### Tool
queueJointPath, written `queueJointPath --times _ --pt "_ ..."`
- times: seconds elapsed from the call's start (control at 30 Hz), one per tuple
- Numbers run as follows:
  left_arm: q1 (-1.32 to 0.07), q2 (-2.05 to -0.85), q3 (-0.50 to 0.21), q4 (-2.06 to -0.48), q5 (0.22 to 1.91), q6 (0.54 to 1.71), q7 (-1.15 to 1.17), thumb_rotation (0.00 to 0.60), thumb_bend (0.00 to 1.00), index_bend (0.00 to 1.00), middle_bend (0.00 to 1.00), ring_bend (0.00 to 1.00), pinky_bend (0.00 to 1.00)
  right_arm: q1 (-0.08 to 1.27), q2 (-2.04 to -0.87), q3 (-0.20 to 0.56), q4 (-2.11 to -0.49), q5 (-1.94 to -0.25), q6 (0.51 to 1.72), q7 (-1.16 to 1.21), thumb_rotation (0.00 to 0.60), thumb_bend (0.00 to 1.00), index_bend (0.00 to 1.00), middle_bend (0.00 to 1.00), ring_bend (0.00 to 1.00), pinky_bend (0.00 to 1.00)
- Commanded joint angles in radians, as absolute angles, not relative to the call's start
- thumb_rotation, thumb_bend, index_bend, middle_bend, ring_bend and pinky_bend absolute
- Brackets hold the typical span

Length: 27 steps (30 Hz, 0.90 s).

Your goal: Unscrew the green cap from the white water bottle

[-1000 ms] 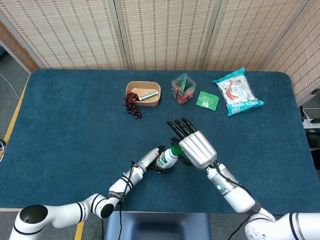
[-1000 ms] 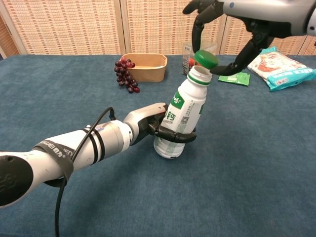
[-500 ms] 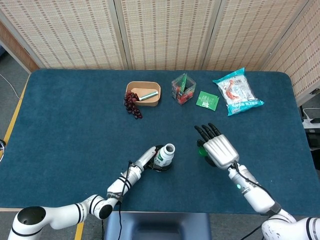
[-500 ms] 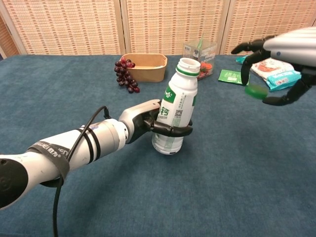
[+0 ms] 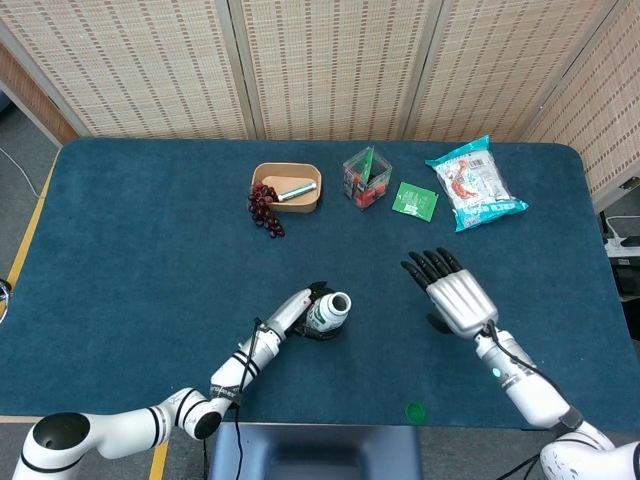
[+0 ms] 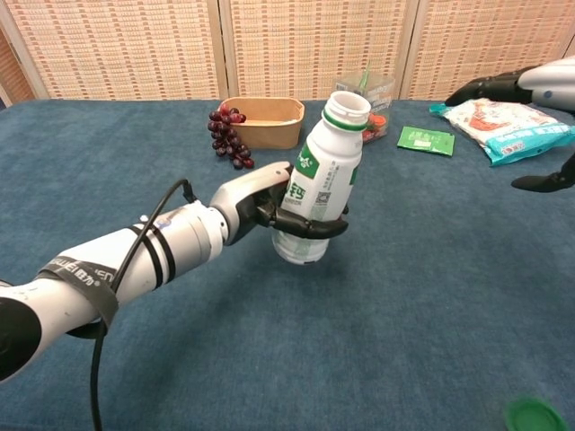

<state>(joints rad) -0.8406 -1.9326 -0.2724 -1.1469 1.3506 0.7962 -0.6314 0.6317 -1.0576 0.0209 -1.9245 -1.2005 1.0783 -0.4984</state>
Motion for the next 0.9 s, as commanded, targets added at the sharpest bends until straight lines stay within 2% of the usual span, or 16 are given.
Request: queueJointPath --times 0.03,0.13,0.23,0.27,0.33,0.4,0.5,0.73,0.9 --pt "-0.822 -1.949 -0.256 -1.106 1.366 0.938 -0.332 0.600 0.95 0.53 0.55 0.19 0.00 0.609 -1.031 0.021 -1.918 -1.220 1.086 -0.450 0.600 0.23 0.00 0.00 0.00 0.00" --pt "-0.813 -1.966 -0.230 -1.052 1.354 0.992 -0.049 0.600 0.92 0.45 0.44 0.13 0.00 0.595 -1.017 0.024 -1.913 -1.236 1.088 -0.409 0.600 0.23 0.00 0.00 0.00 0.00" --pt "-0.807 -1.979 -0.212 -1.012 1.332 0.992 0.085 0.600 0.85 0.23 0.28 0.04 0.00 0.587 -1.008 0.023 -1.913 -1.258 1.087 -0.390 0.600 0.23 0.00 0.00 0.00 0.00" --pt "-0.805 -1.983 -0.210 -1.001 1.320 0.986 0.128 0.600 0.79 0.11 0.20 0.01 0.00 0.583 -1.005 0.021 -1.915 -1.267 1.087 -0.388 0.600 0.23 0.00 0.00 0.00 0.00" --pt "-0.806 -1.981 -0.208 -0.995 1.305 0.977 0.181 0.600 0.69 0.01 0.10 0.00 0.00 0.578 -0.999 0.019 -1.919 -1.279 1.088 -0.386 0.600 0.23 0.00 0.00 0.00 0.00" --pt "-0.804 -1.975 -0.210 -1.001 1.289 0.979 0.243 0.600 0.57 0.00 0.01 0.00 0.00 0.570 -0.991 0.018 -1.926 -1.288 1.091 -0.385 0.600 0.23 0.00 0.00 0.00 0.00" --pt "-0.800 -1.956 -0.207 -1.025 1.269 0.983 0.341 0.600 0.47 0.00 0.00 0.00 0.00 0.559 -0.980 0.016 -1.936 -1.288 1.095 -0.388 0.600 0.23 0.00 0.00 0.00 0.00" --pt "-0.788 -1.879 -0.213 -1.146 1.182 0.940 0.472 0.600 0.44 0.00 0.00 0.00 0.00 0.548 -0.982 0.018 -1.938 -1.292 1.089 -0.393 0.600 0.23 0.00 0.00 0.00 0.00" --pt "-0.784 -1.798 -0.208 -1.269 1.121 0.902 0.535 0.600 0.34 0.00 0.00 0.00 0.00 0.534 -0.982 0.019 -1.948 -1.308 1.099 -0.396 0.600 0.23 0.00 0.00 0.00 0.00"
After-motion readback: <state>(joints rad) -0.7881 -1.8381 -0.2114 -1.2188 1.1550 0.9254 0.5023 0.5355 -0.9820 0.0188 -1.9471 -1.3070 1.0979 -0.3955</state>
